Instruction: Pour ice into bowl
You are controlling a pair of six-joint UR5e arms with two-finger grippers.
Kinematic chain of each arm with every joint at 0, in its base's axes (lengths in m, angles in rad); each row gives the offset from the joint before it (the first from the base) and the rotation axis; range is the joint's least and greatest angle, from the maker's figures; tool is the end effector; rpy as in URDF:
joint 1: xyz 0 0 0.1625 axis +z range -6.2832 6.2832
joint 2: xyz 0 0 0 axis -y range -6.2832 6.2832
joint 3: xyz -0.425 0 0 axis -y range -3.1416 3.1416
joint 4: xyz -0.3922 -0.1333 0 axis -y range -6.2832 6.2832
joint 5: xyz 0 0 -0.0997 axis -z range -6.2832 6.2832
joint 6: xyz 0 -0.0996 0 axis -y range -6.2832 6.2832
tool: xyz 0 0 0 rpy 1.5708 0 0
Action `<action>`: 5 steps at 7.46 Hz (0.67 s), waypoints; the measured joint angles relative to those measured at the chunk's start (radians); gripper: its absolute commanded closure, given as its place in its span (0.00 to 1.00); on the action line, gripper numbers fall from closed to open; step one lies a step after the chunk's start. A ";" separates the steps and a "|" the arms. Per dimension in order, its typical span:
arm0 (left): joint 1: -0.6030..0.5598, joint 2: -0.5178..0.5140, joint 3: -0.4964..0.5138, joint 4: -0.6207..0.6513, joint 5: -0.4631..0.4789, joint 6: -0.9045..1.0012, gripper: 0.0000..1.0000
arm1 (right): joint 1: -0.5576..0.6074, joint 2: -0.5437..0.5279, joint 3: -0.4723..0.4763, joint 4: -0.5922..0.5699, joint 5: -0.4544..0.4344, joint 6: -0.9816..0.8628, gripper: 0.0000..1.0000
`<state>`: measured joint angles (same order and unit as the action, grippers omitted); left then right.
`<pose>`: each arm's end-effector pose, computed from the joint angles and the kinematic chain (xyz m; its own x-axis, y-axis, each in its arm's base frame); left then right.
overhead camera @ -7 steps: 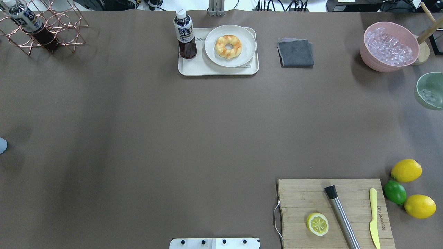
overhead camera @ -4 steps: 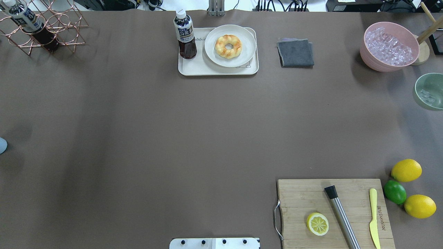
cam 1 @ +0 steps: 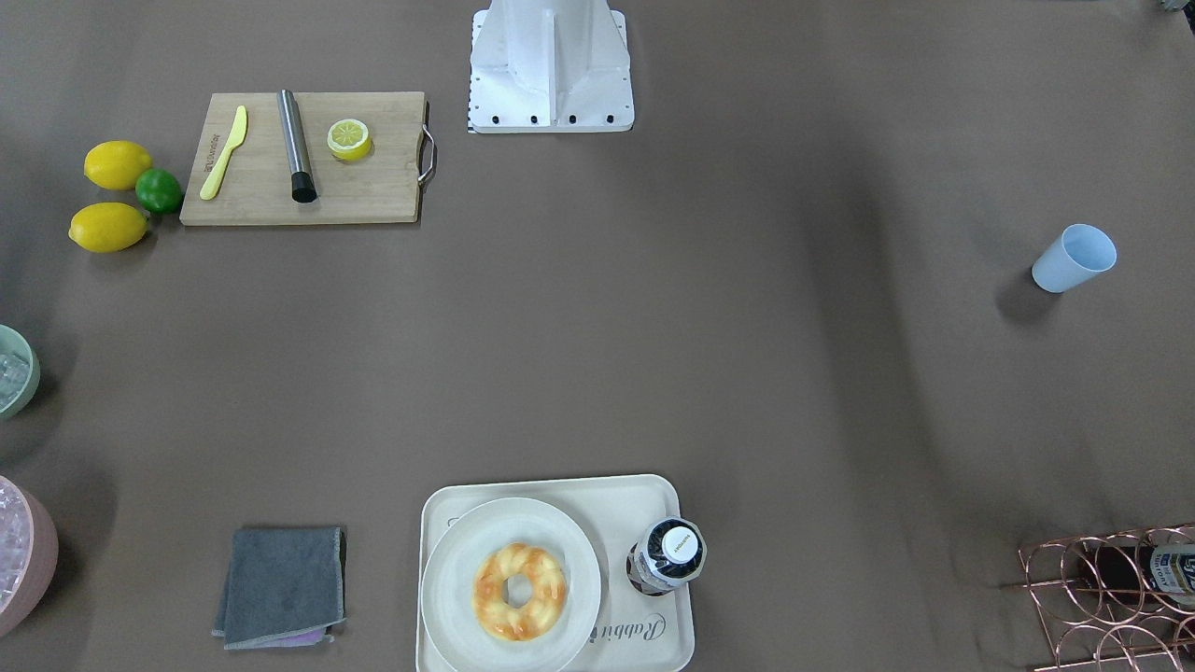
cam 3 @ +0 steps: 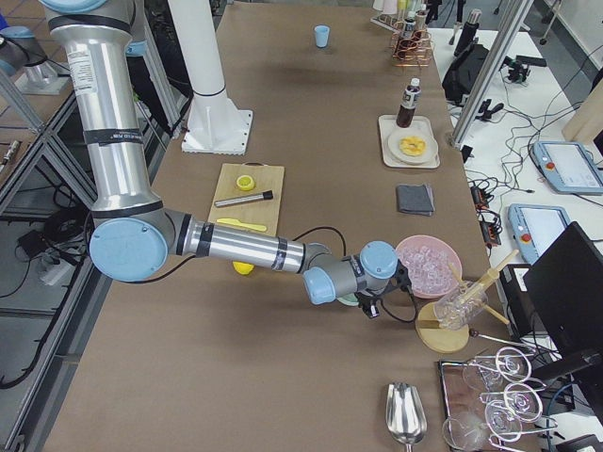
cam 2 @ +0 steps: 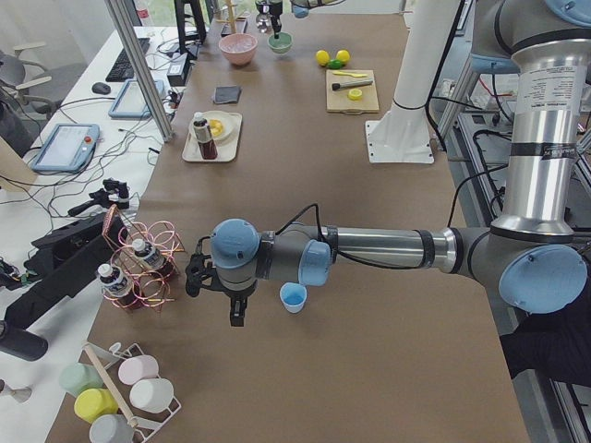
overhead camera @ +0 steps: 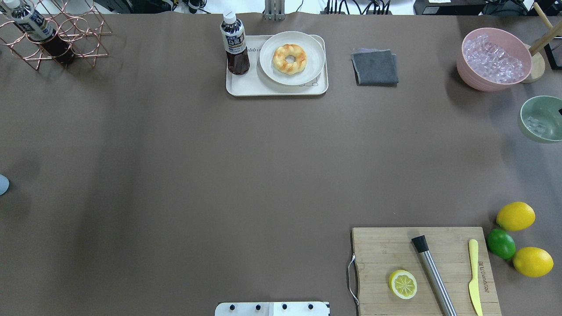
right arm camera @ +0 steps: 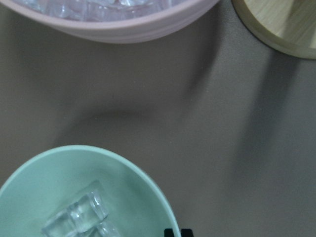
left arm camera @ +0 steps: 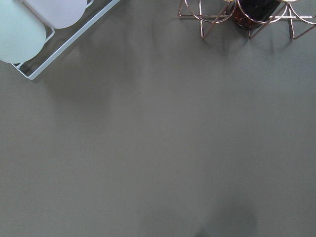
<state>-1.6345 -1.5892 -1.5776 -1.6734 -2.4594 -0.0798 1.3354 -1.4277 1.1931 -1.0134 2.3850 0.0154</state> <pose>-0.0881 -0.5022 0.6271 0.6285 -0.0205 -0.7776 0.1136 0.9914 0.0657 -0.0710 -0.5571 0.7075 0.6171 -0.3702 0.6944 0.2117 0.9280 0.3066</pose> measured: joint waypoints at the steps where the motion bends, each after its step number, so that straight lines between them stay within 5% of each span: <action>1: 0.000 0.000 0.002 0.000 -0.002 0.000 0.03 | -0.014 -0.004 -0.011 0.035 -0.003 0.024 0.56; 2: 0.001 -0.001 0.001 0.000 -0.005 0.000 0.03 | -0.023 -0.008 -0.014 0.056 -0.006 0.035 0.12; 3: 0.001 -0.003 0.000 -0.001 -0.007 0.000 0.03 | -0.026 -0.012 -0.009 0.065 -0.009 0.041 0.01; 5: 0.002 -0.005 0.000 0.000 -0.029 0.000 0.03 | -0.016 -0.004 0.014 0.053 -0.007 0.044 0.01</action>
<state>-1.6328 -1.5940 -1.5775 -1.6731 -2.4884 -0.0798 1.3191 -1.4314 1.2070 -0.9608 2.3777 0.0596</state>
